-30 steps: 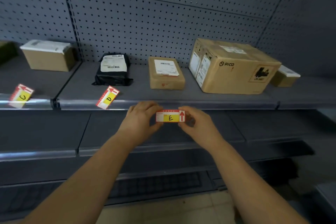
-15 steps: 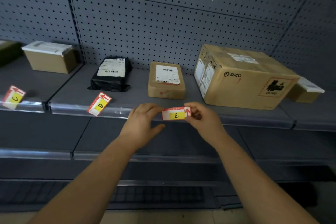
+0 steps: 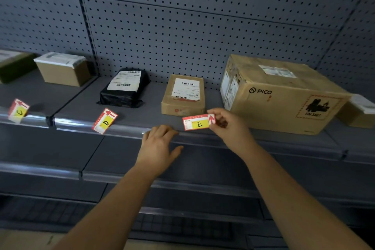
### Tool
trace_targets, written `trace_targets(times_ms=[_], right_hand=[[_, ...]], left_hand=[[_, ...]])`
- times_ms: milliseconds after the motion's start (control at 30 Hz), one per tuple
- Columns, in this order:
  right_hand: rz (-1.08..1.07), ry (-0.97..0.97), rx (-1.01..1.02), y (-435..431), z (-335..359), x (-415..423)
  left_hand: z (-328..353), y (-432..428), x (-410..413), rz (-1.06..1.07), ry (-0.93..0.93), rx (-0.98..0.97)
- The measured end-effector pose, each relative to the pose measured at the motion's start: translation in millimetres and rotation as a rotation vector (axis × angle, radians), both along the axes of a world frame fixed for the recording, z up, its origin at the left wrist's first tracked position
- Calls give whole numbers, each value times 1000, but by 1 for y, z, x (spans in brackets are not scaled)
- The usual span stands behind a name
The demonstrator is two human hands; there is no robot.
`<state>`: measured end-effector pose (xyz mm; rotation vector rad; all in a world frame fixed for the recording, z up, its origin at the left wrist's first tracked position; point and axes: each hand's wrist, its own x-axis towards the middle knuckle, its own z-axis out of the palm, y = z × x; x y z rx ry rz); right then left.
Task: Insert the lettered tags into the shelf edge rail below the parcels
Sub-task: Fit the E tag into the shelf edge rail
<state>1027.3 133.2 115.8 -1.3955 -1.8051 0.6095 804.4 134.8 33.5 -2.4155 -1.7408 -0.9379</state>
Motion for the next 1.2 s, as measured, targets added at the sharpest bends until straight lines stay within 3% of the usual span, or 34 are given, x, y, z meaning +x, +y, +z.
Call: trace_targets(times_ms=[567,1200], right_hand=[[-16,-37,-18,-15,-3,-3],[-31,-49,-29,-11,-7,12]], left_hand=[[-5,-1,4,17,1,-71],[-1,8,15,65,-26,27]])
